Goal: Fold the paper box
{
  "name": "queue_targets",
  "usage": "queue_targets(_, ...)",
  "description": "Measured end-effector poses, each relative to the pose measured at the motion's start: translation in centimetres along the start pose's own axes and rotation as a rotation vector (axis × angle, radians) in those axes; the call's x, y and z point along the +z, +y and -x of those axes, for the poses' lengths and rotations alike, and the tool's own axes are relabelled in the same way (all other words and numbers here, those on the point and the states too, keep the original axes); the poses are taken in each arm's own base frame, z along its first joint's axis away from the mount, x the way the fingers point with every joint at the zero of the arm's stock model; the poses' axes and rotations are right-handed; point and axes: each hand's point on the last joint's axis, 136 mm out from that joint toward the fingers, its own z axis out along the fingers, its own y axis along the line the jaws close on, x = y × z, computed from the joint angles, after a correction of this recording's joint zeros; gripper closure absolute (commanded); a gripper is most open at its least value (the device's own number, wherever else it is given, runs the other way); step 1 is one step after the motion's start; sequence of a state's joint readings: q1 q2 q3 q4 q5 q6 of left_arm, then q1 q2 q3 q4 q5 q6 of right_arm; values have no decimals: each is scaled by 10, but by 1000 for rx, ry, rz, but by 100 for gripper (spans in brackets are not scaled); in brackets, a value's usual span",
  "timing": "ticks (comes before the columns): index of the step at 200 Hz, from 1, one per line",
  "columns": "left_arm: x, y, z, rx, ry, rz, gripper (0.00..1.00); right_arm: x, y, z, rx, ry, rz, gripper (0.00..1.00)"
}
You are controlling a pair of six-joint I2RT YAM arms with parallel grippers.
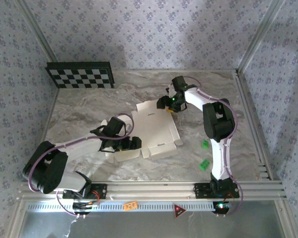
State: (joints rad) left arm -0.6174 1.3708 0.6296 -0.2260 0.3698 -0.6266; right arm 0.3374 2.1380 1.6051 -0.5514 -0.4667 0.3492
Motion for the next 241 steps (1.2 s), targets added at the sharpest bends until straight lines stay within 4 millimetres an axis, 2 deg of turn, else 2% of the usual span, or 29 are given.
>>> queue_targets(20, -11, -7, 19, 26, -20, 24, 11, -18, 8, -10, -12, -8, -26, 29)
queue_targets(41, -28, -13, 54, 55, -86, 34, 12, -48, 26, -26, -36, -38, -31, 29)
queue_targets(53, -38, -9, 73, 61, -122, 49, 14, -62, 38, -39, -52, -56, -27, 29)
queue_targets(68, -44, 5, 90, 55, -134, 77, 15, -70, 50, -57, -72, -58, -24, 29)
queue_targets(88, -40, 33, 102, 30, -100, 126, 16, -62, 60, -86, -84, -26, -22, 29)
queue_targets(106, -30, 56, 99, 11, -36, 157, 16, -45, 60, -114, -82, 31, -38, 29)
queue_targets(123, -21, 65, 88, 13, 30, 162, 16, -31, 54, -138, -72, 82, -58, 29)
queue_targets(139, -17, 64, 80, 19, 69, 148, 16, -22, 44, -147, -45, 108, -76, 29)
queue_targets(159, -14, 61, 76, 24, 80, 121, 16, -13, 27, -144, 0, 113, -93, 29)
queue_targets(179, -9, 61, 61, 23, 107, 109, 16, -5, 8, -135, 48, 113, -104, 29)
queue_targets(188, -10, 57, 59, 35, 98, 102, 15, -5, 7, -129, 65, 112, -92, 30)
queue_targets(215, -4, 43, 37, 64, 125, 87, 15, -2, 1, -92, 77, 68, -83, 30)
queue_targets(241, 6, 20, 16, 101, 144, 59, 15, 4, -2, -57, 58, 31, -69, 29)
